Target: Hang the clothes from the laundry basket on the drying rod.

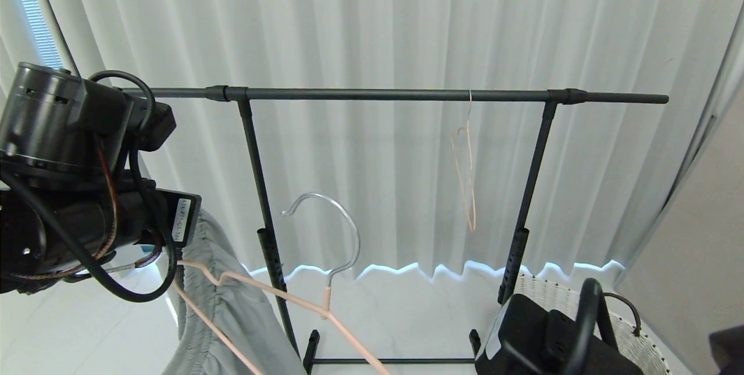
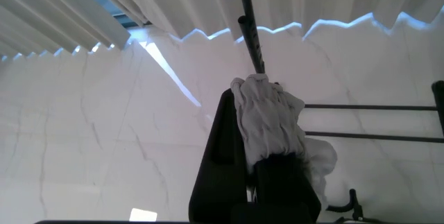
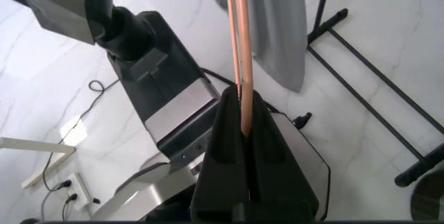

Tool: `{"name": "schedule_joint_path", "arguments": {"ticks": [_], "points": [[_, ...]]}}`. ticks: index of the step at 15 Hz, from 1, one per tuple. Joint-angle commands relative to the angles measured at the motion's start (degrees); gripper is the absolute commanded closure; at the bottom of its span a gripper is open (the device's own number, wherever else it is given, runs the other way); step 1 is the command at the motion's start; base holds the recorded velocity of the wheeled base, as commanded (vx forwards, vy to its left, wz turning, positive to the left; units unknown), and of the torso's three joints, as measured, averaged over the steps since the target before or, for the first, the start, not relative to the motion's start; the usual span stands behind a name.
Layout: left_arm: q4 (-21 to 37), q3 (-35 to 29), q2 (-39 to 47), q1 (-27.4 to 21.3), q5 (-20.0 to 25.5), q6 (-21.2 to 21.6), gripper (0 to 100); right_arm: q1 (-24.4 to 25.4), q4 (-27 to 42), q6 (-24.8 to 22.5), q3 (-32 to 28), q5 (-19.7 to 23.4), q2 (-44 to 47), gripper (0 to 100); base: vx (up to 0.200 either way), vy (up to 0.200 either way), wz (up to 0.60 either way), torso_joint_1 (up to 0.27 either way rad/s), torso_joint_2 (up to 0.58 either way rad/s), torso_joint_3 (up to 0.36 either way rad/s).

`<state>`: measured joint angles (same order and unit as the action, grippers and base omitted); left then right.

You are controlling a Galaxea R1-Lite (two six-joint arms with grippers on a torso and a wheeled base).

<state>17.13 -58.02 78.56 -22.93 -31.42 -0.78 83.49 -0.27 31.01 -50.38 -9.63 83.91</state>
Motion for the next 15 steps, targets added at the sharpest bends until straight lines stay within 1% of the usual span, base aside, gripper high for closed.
{"name": "schedule_joint_path", "arguments": {"ticks": [1, 3, 7, 9, 11, 15], "points": [[0.01, 0.01, 0.11, -0.01, -0.49, -0.01, 100, -0.26, 0.00, 0.01, -0.07, -0.04, 0.12, 100, 0.000, 0.000, 0.00, 0.000, 0.00, 0.000], [0.01, 0.01, 0.11, -0.01, -2.07, 0.16, 100, -1.49, 0.00, -0.08, -0.07, -0.13, 0.12, 100, 0.000, 0.000, 0.00, 0.000, 0.00, 0.000], [0.01, 0.01, -0.07, -1.77, -1.98, -0.19, 100, -3.51, -0.70, -0.16, -0.77, -0.30, 1.52, 100, 0.000, 0.000, 0.00, 0.000, 0.00, 0.000], [0.01, 0.01, -0.77, -3.00, -1.98, -0.10, 100, -4.74, -3.16, -0.25, -1.12, -0.39, 3.37, 100, 0.000, 0.000, 0.00, 0.000, 0.00, 0.000], [0.01, 0.10, -1.65, -5.19, -1.90, -0.10, 100, -4.83, -4.57, -0.25, -2.61, -0.56, 5.65, 100, 0.000, 0.000, 0.00, 0.000, 0.00, 0.000], [0.01, 0.18, -3.67, -10.20, -1.63, -0.89, 100, -5.71, -4.74, -0.34, -4.90, -0.65, 8.99, 100, 0.000, 0.000, 0.00, 0.000, 0.00, 0.000]]}}
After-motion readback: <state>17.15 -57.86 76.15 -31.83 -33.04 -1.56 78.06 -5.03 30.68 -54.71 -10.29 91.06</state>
